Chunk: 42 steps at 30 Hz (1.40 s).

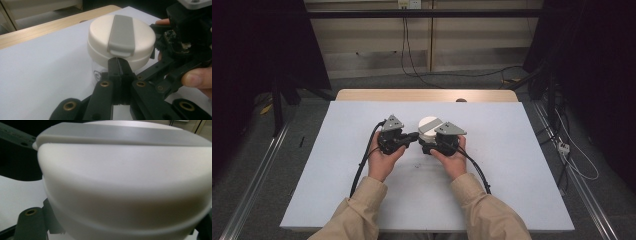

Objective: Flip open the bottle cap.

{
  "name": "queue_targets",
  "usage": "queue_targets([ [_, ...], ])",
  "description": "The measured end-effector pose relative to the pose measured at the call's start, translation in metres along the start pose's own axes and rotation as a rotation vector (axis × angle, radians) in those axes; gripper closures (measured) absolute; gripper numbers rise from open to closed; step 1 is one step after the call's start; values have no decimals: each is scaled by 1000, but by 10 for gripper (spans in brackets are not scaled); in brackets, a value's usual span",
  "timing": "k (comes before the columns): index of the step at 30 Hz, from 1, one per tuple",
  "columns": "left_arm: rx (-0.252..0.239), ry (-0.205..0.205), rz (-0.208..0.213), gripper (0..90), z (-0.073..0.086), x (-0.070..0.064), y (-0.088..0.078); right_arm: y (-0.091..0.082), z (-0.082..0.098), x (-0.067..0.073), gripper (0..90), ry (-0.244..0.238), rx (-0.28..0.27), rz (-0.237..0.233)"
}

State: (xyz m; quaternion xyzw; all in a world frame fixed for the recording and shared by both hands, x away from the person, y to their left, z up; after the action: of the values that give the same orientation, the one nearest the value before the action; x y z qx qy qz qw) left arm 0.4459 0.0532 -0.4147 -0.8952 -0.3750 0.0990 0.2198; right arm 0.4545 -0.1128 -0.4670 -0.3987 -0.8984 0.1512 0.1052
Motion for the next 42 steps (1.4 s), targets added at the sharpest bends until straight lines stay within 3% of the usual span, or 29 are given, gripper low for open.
queue_targets([
  [16,-22,-22,15,900,-10,-1,-1,0,0,0,188,-1,1,1],
  [42,-42,-10,18,900,-37,-3,5,0,1,0,189,-2,1,2],
])
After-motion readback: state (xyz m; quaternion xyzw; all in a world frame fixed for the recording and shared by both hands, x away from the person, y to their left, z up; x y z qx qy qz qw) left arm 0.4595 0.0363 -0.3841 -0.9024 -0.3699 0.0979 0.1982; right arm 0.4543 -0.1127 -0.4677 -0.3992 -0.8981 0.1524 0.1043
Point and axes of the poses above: each handheld gripper's, and its own axes: y roughly forward along the jaws, z roughly out of its underside, x roughly to its left, the point moved 3 cm from there along y, roughly forward along the jaws, and after that the axes turned 11 degrees about -z, right-handed, at the moved point
